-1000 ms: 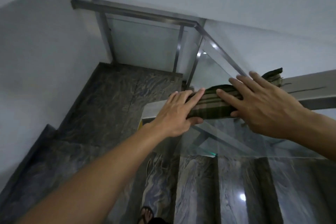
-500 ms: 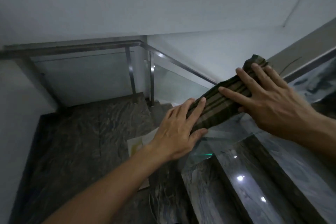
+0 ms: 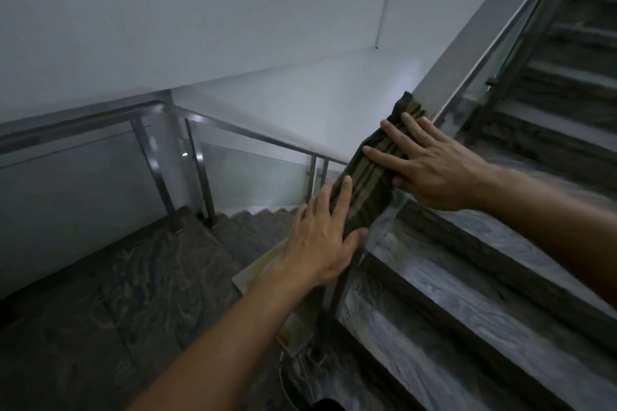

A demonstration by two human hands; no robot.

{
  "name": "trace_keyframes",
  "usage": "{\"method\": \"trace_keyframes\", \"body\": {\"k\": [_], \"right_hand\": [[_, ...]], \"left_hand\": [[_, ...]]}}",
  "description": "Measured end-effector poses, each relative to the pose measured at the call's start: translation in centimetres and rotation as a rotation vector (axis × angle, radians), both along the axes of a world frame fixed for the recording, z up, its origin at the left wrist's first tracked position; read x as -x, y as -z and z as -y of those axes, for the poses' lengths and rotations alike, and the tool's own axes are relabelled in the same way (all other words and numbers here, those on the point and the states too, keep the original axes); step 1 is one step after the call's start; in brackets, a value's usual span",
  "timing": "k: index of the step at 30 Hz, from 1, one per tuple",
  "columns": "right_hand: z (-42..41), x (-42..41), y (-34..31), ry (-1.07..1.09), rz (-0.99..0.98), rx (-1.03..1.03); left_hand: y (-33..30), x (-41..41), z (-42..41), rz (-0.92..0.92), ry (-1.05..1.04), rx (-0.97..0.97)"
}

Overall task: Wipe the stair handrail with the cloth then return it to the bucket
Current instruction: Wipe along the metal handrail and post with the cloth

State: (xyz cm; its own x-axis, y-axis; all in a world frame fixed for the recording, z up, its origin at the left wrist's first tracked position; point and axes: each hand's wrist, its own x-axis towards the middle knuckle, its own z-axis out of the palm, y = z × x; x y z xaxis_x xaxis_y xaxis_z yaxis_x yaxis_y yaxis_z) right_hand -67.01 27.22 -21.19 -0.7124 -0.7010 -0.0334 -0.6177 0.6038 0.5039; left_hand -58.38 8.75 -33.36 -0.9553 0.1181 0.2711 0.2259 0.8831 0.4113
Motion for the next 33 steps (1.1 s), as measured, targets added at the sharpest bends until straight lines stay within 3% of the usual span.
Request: {"method": "trace_keyframes", "body": {"k": [16, 28, 33], "right_hand": [[1.9, -2.0, 3.1, 0.103, 0.036, 0.062], [4.5, -7.1, 5.8, 0.348, 0.005, 0.196], [6.8, -9.2, 8.1, 0.445, -0.05, 0.301]], "left_hand": [[3.8, 0.2, 5.6, -0.004, 0.413, -0.346], [5.9, 2.9, 7.2, -0.181, 0.667, -0.302], [7.9, 3.5, 8.1, -0.072, 0.801, -0.466]]}}
